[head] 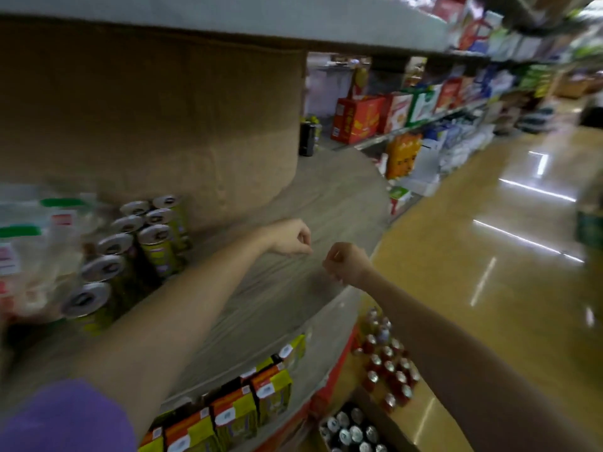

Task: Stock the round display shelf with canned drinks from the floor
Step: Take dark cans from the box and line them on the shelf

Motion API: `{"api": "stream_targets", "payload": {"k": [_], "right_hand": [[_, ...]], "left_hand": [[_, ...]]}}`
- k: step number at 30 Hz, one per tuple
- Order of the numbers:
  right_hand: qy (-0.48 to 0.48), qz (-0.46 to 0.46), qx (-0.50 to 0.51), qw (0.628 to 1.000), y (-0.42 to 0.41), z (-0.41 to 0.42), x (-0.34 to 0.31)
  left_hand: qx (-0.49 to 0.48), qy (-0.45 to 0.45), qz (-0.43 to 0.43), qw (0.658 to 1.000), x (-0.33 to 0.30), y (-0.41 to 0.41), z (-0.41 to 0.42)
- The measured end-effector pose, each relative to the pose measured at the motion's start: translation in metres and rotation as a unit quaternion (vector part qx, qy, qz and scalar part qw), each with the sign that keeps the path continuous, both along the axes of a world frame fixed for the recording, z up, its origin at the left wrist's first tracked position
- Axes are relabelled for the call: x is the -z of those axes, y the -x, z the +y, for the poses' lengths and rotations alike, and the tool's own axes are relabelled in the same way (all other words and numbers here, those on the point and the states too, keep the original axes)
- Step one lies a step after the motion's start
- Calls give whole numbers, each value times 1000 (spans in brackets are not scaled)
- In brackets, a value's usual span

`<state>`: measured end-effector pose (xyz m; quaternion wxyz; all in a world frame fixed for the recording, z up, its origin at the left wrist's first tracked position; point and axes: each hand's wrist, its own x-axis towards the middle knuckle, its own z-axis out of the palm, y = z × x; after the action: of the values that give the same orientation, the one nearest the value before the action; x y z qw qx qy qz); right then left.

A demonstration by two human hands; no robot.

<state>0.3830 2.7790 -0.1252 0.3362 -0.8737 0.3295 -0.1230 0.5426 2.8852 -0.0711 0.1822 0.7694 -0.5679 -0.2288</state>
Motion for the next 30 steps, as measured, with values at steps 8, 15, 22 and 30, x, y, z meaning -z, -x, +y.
{"api": "stream_targets", "payload": {"k": [8,15,22,30], "right_hand": [[-20,73,115,990,129,-107,46],[-82,161,140,974,202,-176,152],[-193,182,139,954,243,-212,262],[-277,230,154,920,273,-210,452]], "left_hand": [[80,3,157,984,43,120,-136],[126,-131,98,978,148,196,-215],[37,-218,55,974,294,222,-232],[-60,-281,59,956,496,243,-202]]}}
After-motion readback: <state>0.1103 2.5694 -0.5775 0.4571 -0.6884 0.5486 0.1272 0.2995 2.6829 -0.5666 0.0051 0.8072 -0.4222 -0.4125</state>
